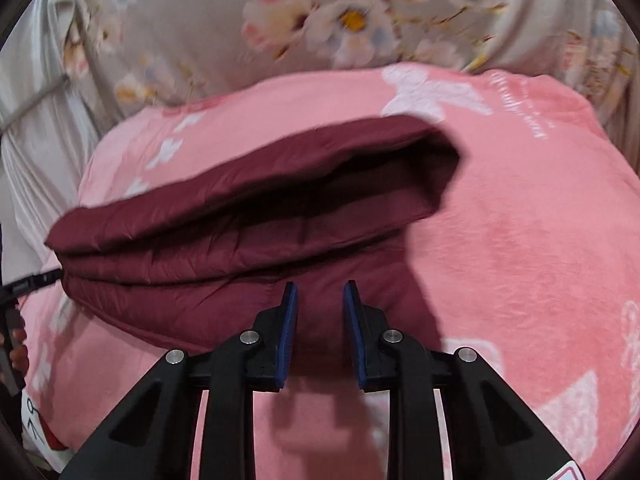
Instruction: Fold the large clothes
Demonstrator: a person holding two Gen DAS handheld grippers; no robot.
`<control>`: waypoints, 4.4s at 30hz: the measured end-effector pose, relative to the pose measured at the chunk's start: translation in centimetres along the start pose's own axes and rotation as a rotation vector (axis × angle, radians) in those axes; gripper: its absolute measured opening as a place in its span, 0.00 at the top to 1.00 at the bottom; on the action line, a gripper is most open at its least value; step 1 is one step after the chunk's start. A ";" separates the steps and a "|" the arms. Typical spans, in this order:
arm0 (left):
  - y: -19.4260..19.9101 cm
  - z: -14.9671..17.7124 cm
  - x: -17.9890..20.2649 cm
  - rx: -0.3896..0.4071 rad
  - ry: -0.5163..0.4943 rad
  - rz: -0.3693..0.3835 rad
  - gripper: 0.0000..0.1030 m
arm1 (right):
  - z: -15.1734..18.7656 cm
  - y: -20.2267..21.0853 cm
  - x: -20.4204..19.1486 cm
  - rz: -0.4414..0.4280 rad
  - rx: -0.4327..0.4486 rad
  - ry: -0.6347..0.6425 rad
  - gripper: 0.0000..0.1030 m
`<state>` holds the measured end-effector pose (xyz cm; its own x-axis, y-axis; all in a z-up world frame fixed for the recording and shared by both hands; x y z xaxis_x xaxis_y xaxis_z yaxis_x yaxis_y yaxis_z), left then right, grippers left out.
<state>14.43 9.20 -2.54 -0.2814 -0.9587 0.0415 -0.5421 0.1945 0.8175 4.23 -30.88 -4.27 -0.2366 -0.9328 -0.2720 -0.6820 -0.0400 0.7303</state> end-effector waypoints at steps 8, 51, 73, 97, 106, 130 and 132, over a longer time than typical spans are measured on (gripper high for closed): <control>1.9 -8.3 0.6 0.194 -0.021 -0.095 0.29 | -7.3 -2.6 -2.1 -0.019 0.095 -0.025 0.79; -10.3 -7.7 -3.2 -0.052 0.231 0.095 0.93 | -8.8 -9.0 4.5 0.102 -0.027 -0.237 0.99; -2.8 -10.8 0.7 0.167 0.033 -0.145 0.55 | -11.0 -3.0 1.3 0.040 0.172 -0.200 0.89; -14.7 -11.9 15.1 0.087 -0.142 -0.036 0.35 | -7.0 -17.4 -12.9 -0.142 -0.107 0.027 0.96; -15.0 -12.1 15.0 0.096 -0.136 -0.034 0.33 | -7.3 -17.7 -12.6 -0.162 -0.098 -0.001 0.97; -8.6 -3.1 12.9 0.159 -0.093 -0.085 0.19 | -1.0 -10.2 -13.1 -0.060 0.046 0.072 0.67; -8.8 -3.1 12.8 0.153 -0.090 -0.079 0.18 | -1.0 -10.5 -12.9 -0.069 0.036 0.062 0.67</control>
<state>18.10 -5.40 -7.41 -0.2986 -0.9513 -0.0767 -0.6778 0.1549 0.7187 15.12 -18.73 -7.80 -0.1457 -0.9487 -0.2807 -0.7199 -0.0930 0.6879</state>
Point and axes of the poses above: each gripper's, at about its wrist camera, not at the fingertips, and y roughly against the way its jaws point, x to its right, z to its underside, the point moved 7 cm from there along -y, roughly the way its jaws point, and after that the axes turned 10 degrees about -y, right-handed, at the moved point
